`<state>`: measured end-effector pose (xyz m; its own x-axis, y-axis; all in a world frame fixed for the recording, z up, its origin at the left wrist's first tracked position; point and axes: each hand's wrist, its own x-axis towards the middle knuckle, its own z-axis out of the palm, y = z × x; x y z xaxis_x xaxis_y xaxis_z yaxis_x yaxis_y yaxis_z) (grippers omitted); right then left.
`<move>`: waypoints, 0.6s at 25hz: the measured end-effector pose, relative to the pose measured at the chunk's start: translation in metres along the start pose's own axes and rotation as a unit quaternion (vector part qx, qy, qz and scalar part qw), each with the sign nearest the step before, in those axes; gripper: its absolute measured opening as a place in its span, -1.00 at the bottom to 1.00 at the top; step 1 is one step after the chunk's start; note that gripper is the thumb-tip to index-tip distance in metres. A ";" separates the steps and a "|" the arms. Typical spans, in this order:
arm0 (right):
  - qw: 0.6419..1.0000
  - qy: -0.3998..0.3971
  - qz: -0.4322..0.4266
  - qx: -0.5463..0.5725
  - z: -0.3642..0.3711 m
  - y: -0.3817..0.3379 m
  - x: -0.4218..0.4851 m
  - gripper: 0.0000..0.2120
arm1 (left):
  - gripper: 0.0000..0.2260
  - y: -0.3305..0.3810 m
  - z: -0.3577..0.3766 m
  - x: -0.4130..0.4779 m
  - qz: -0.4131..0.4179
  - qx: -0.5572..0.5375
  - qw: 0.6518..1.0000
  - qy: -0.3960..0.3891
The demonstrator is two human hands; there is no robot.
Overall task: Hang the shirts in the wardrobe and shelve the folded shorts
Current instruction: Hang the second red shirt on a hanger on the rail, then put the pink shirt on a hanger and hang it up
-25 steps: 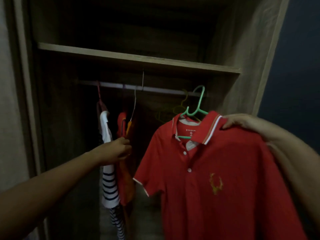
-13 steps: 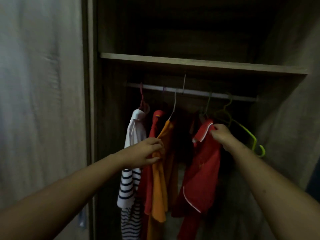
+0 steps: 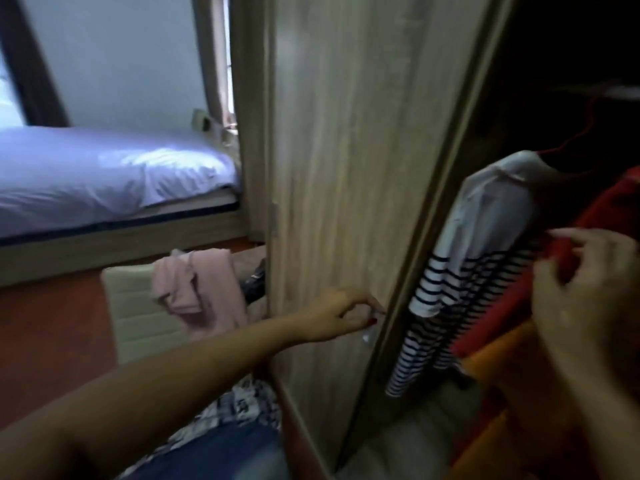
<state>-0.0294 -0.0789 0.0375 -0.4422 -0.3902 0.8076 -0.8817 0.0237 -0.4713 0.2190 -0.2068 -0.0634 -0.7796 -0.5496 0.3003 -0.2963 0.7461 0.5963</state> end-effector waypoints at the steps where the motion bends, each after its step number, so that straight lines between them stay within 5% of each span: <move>1: 0.998 -0.038 -0.041 0.035 0.028 -0.016 -0.012 -0.75 | -0.73 -0.021 -0.014 -0.018 -0.062 -0.019 0.998 0.017; 4: 0.974 -0.163 -0.072 0.139 0.116 -0.078 -0.043 -0.77 | -0.66 -0.088 -0.070 -0.078 -0.186 -0.047 0.974 0.121; 6: 0.951 -0.240 -0.073 0.182 0.178 -0.120 -0.064 -0.79 | -0.81 -0.137 -0.112 -0.117 -0.263 -0.032 0.948 0.177; 10: 0.903 -0.369 -0.073 0.209 0.297 -0.189 -0.108 -0.81 | -0.71 -0.231 -0.186 -0.175 -0.400 0.086 0.861 0.302; 13: 0.865 -0.461 -0.033 0.198 0.378 -0.226 -0.147 -0.83 | -0.64 -0.312 -0.221 -0.185 -0.518 0.156 0.795 0.275; 15: 0.845 -0.503 0.006 0.182 0.426 -0.247 -0.170 -0.80 | -0.42 -0.356 -0.235 -0.180 -0.598 0.149 0.765 0.189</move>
<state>0.3341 -0.4105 -0.1342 0.0748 -0.9813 0.1774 -0.6874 -0.1796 -0.7037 0.5945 -0.4619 -0.1542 0.3451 -0.9334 -0.0989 -0.8290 -0.3525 0.4341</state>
